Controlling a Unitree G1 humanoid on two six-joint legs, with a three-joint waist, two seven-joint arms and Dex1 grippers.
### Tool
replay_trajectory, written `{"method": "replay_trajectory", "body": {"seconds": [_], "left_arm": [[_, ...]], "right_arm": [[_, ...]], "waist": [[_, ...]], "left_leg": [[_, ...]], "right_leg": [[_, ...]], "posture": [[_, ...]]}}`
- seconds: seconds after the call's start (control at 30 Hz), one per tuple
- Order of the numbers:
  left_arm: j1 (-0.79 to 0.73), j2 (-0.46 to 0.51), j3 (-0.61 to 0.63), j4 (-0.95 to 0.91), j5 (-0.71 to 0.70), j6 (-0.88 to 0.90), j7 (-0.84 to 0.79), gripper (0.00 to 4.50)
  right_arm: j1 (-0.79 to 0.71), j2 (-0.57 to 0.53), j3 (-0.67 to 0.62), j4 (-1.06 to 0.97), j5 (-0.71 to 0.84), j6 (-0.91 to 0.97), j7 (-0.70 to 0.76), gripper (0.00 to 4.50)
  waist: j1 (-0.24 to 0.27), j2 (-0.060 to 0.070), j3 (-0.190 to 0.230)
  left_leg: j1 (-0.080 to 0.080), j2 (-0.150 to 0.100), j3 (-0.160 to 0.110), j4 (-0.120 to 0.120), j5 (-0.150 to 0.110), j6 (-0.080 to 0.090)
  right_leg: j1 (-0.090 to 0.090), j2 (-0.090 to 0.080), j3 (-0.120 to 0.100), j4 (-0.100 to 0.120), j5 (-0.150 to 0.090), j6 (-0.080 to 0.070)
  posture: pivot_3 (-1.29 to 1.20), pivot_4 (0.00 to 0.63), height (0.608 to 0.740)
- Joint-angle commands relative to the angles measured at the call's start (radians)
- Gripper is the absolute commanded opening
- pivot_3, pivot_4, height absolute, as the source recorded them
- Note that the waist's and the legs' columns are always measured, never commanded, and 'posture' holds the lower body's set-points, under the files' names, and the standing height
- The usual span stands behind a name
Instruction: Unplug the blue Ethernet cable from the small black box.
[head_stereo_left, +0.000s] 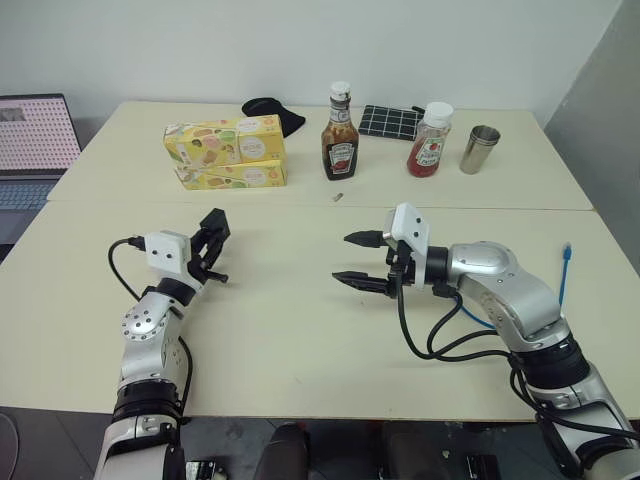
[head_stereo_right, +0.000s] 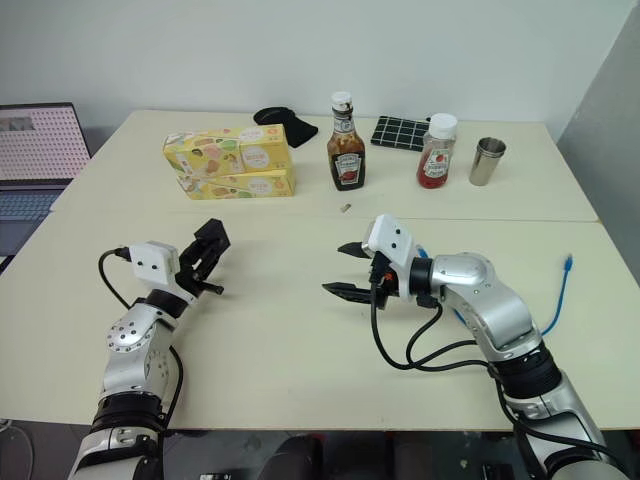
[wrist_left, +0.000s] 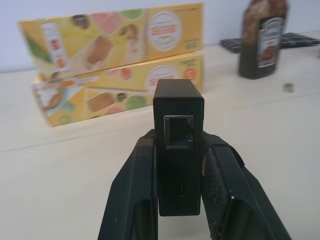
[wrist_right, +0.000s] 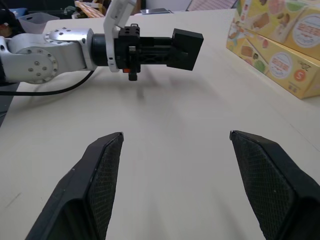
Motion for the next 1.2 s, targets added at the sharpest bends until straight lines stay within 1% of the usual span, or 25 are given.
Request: {"method": "replay_trajectory", "body": {"seconds": [0.03,0.07,0.1,0.17,0.2,0.27,0.3,0.33,0.37,0.43,0.53,0.63,0.73,0.87,0.93,1.07,1.1,1.2], "left_arm": [[-0.034,-0.015,0.021,0.059,-0.018,-0.049,0.000,1.12],[-0.032,-0.016,0.019,0.073,-0.019,-0.053,-0.004,1.48],[-0.028,-0.018,0.020,0.081,-0.025,-0.052,-0.013,1.62],[-0.018,-0.022,0.024,0.091,-0.035,-0.046,-0.020,2.14],[-0.008,-0.024,0.023,0.089,-0.039,-0.044,-0.030,2.23],[0.011,-0.026,0.023,0.079,-0.047,-0.038,-0.041,2.72],[0.026,-0.028,0.024,0.066,-0.052,-0.033,-0.045,2.76],[0.039,-0.031,0.028,0.054,-0.058,-0.026,-0.042,3.13],[0.048,-0.033,0.030,0.044,-0.062,-0.020,-0.040,3.38],[0.086,-0.035,0.032,-0.002,-0.069,0.002,-0.030,3.81],[0.192,-0.029,0.022,-0.132,-0.049,0.058,0.011,4.48],[0.290,-0.018,0.017,-0.282,-0.035,0.113,0.040,4.48],[0.405,-0.002,0.016,-0.480,-0.041,0.222,0.063,4.48],[0.521,0.059,0.026,-0.711,-0.069,0.436,0.067,4.48],[0.559,0.118,0.050,-0.805,-0.088,0.525,0.044,4.48],[0.577,0.213,0.104,-0.893,-0.159,0.636,-0.021,4.48],[0.574,0.230,0.117,-0.900,-0.175,0.656,-0.035,4.48],[0.520,0.328,0.159,-0.885,-0.226,0.727,-0.107,4.48]], "right_arm": [[-0.016,0.002,-0.009,-0.006,-0.003,-0.016,0.014,3.61],[-0.016,0.001,-0.009,-0.005,-0.004,-0.015,0.016,3.61],[-0.016,0.000,-0.008,-0.003,-0.005,-0.015,0.018,3.61],[-0.013,-0.004,-0.009,0.000,-0.008,-0.016,0.021,3.61],[-0.012,-0.006,-0.011,0.002,-0.010,-0.017,0.021,3.61],[-0.010,-0.008,-0.015,0.003,-0.011,-0.016,0.022,3.61],[-0.007,-0.009,-0.017,0.000,-0.011,-0.014,0.022,3.61],[-0.005,-0.011,-0.019,-0.001,-0.010,-0.013,0.022,3.61],[-0.004,-0.012,-0.020,-0.003,-0.010,-0.012,0.022,3.61],[0.000,-0.013,-0.021,-0.010,-0.008,-0.007,0.018,3.61],[0.009,-0.011,-0.026,-0.023,-0.002,0.006,0.010,3.61],[0.025,-0.009,-0.032,-0.027,-0.001,0.012,0.000,3.61],[0.073,-0.011,-0.057,-0.032,0.005,0.018,-0.026,3.61],[0.136,-0.038,-0.118,-0.045,0.016,0.029,-0.052,3.61],[0.160,-0.072,-0.170,-0.056,0.036,0.048,-0.051,3.61],[0.191,-0.148,-0.247,-0.071,0.076,0.081,-0.017,3.61],[0.200,-0.165,-0.260,-0.075,0.087,0.087,-0.008,3.61],[0.220,-0.249,-0.313,-0.054,0.095,0.095,0.032,3.61]], "waist": [[0.000,0.000,0.000],[-0.001,0.000,0.000],[-0.003,0.000,0.000],[-0.008,0.000,0.000],[-0.009,0.000,0.000],[-0.010,0.000,0.000],[-0.012,0.000,0.000],[-0.013,0.000,0.000],[-0.014,0.000,0.000],[-0.015,0.000,0.000],[-0.018,0.000,0.000],[-0.023,0.000,-0.001],[-0.022,0.000,-0.001],[-0.016,0.000,0.000],[-0.011,0.000,0.000],[-0.007,0.000,0.000],[-0.007,0.000,0.000],[-0.008,0.001,0.000]], "left_leg": [[0.000,0.000,0.000,0.000,0.000,0.000],[0.000,0.000,0.000,0.000,0.000,0.000],[0.000,0.000,0.000,0.000,0.000,0.000],[0.000,0.000,0.000,0.000,0.000,0.000],[0.000,0.000,0.000,0.000,0.000,0.000],[0.001,0.000,0.000,0.000,0.000,0.000],[0.001,0.000,0.000,0.000,0.000,0.000],[0.001,0.000,0.000,0.000,0.000,0.000],[0.002,0.000,0.000,-0.001,0.000,0.000],[0.002,0.001,0.001,-0.001,0.000,0.000],[0.002,0.001,0.000,-0.001,0.000,0.000],[0.003,0.003,-0.001,-0.002,0.000,0.000],[0.003,0.003,-0.002,-0.002,0.000,0.000],[0.003,0.003,-0.002,-0.001,0.000,0.000],[0.003,0.002,-0.001,-0.001,0.000,0.000],[0.003,0.002,-0.001,-0.001,0.000,0.000],[0.003,0.002,-0.001,-0.001,0.000,0.000],[0.004,0.002,0.001,-0.002,0.000,0.000]], "right_leg": [[0.000,0.000,0.000,0.000,0.000,0.000],[0.000,0.000,0.000,0.000,0.000,0.000],[0.000,0.000,0.000,0.000,0.000,0.000],[0.000,0.001,0.000,0.000,0.000,0.000],[0.000,0.001,0.000,0.001,0.000,0.000],[0.000,0.001,0.000,0.001,0.000,0.000],[0.000,0.001,0.000,0.001,0.000,0.000],[0.000,0.001,0.000,0.001,0.000,0.000],[0.000,0.001,0.001,0.001,0.000,0.000],[0.000,0.001,0.001,0.001,0.000,0.000],[0.000,0.001,0.002,0.001,0.000,0.000],[0.000,0.000,0.004,0.001,0.000,0.000],[0.000,0.000,0.003,0.001,0.000,0.000],[0.000,0.000,0.003,0.001,0.000,0.000],[0.000,0.001,0.003,0.002,0.000,0.000],[0.001,0.002,0.002,0.002,0.000,0.000],[0.002,0.002,0.002,0.002,0.000,0.000],[0.002,0.002,0.002,0.001,0.000,0.000]], "posture": [[0.00,0.150,0.740],[0.00,0.150,0.740],[0.00,0.150,0.740],[0.00,0.150,0.740],[0.00,0.150,0.740],[0.00,0.150,0.740],[0.00,0.150,0.740],[0.00,0.150,0.740],[0.00,0.150,0.740],[0.00,0.150,0.740],[0.00,0.150,0.740],[0.00,0.150,0.740],[0.00,0.150,0.740],[0.00,0.150,0.740],[0.00,0.150,0.740],[0.00,0.150,0.740],[0.00,0.150,0.740],[0.00,0.150,0.740]]}}
